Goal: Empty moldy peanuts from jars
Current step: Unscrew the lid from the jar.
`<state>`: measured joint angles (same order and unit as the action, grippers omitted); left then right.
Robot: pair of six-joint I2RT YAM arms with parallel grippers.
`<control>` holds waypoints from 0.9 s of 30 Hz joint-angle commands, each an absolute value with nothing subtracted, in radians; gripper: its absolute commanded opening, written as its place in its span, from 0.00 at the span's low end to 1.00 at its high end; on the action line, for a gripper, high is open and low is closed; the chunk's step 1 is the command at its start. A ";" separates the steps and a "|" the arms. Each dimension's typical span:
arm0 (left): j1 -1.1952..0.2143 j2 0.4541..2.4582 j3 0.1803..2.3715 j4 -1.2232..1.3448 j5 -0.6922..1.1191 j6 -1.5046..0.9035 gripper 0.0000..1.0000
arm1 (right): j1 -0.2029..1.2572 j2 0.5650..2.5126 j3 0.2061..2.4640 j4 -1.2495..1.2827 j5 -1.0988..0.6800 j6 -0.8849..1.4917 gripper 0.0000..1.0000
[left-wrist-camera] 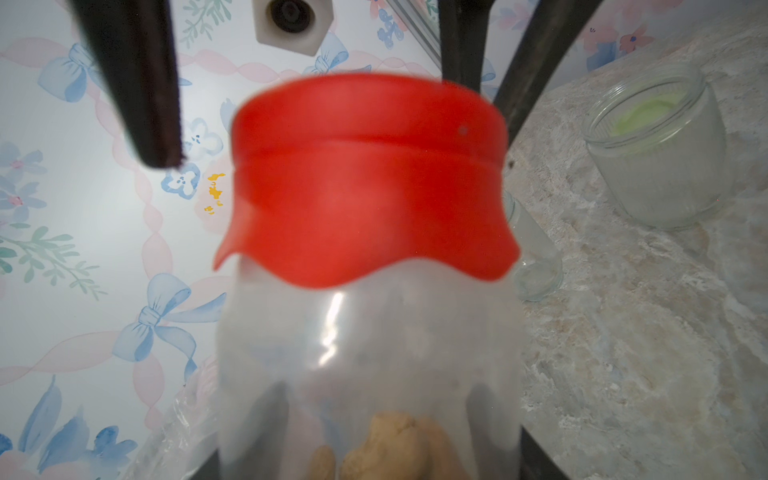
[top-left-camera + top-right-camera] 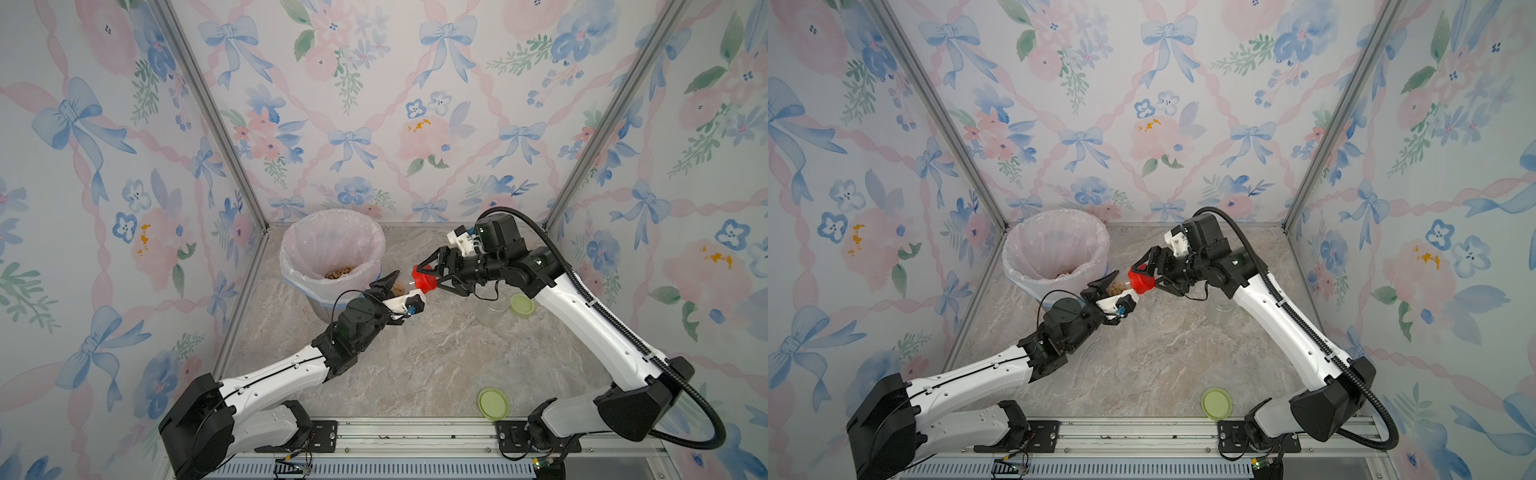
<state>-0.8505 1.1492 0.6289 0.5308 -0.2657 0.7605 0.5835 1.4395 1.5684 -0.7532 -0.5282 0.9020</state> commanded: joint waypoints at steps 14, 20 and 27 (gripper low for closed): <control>-0.860 1.163 0.674 0.569 -0.276 0.783 0.00 | 0.612 1.460 1.530 -0.729 -0.487 0.882 0.80; -0.865 1.160 0.672 0.568 -0.274 0.783 0.00 | 0.613 1.468 1.525 -0.729 -0.485 0.823 0.61; -0.827 1.114 0.623 0.566 -0.114 0.676 0.00 | 0.512 1.485 1.569 -0.830 -0.633 0.561 0.48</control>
<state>-0.8459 1.1553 0.6357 0.5171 -0.2317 0.7494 0.5648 1.4616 1.5440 -0.7559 -0.5636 0.7345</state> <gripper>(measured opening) 0.662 0.670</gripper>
